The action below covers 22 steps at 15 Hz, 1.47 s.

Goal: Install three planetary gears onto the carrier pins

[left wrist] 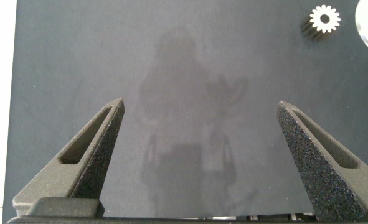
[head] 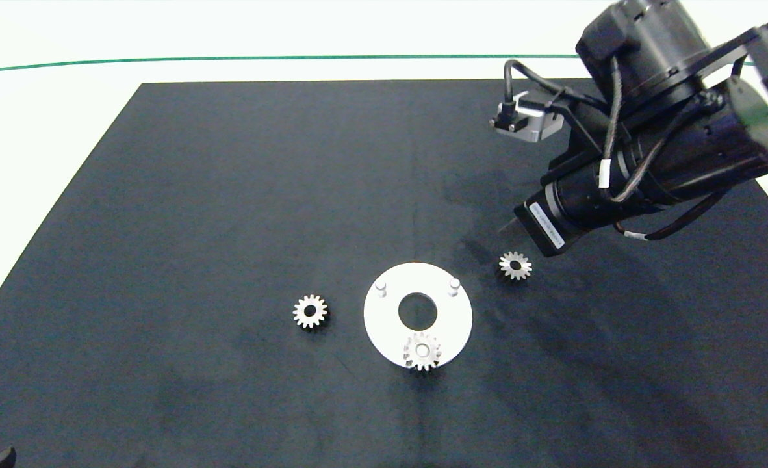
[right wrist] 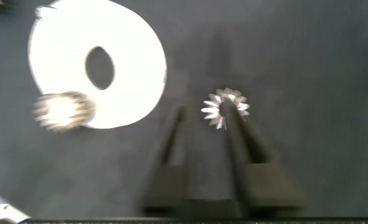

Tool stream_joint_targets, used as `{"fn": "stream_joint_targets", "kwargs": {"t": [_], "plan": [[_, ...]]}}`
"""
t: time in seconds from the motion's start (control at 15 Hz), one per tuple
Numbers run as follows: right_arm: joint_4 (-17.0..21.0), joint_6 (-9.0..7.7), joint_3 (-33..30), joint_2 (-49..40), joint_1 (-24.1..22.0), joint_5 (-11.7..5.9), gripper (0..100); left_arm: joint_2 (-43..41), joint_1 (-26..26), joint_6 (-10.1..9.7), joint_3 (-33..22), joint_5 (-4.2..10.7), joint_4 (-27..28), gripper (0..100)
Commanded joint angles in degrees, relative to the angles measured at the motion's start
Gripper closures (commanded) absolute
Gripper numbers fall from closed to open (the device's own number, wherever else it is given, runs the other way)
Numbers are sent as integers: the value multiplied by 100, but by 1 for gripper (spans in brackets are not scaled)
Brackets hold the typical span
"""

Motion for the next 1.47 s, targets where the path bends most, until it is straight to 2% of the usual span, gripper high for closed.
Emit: {"fn": "stream_joint_targets", "kwargs": {"t": [0.07,0.33,0.4,0.67,0.8,0.93,1.0,1.2,1.27,1.47], "plan": [[256,24,-146,90,483,-386,90,-15,35,3,-40,1,12,0],[256,6,-85,72,360,-527,90,-24,27,-49,-57,1,12,0],[256,6,-32,28,254,-527,0,-33,27,-49,-48,1,12,0],[186,59,390,-77,-299,-439,0,-51,18,-49,-57,1,12,0],[-298,85,987,-209,-361,-430,0,-59,9,-49,-48,1,12,0],[-1036,77,1655,-270,-484,-140,0,-103,9,-49,-48,1,12,0],[-1203,85,1761,-253,-493,-52,0,-103,9,-49,-57,1,73,0],[-1256,85,1831,-200,-651,168,0,-147,-8,-49,-66,1,126,0],[-1256,85,1858,-191,-748,299,0,-147,-17,-58,-57,1,126,0],[-1264,85,2051,-191,-888,343,0,-138,-17,-58,-48,1,126,0]]}}
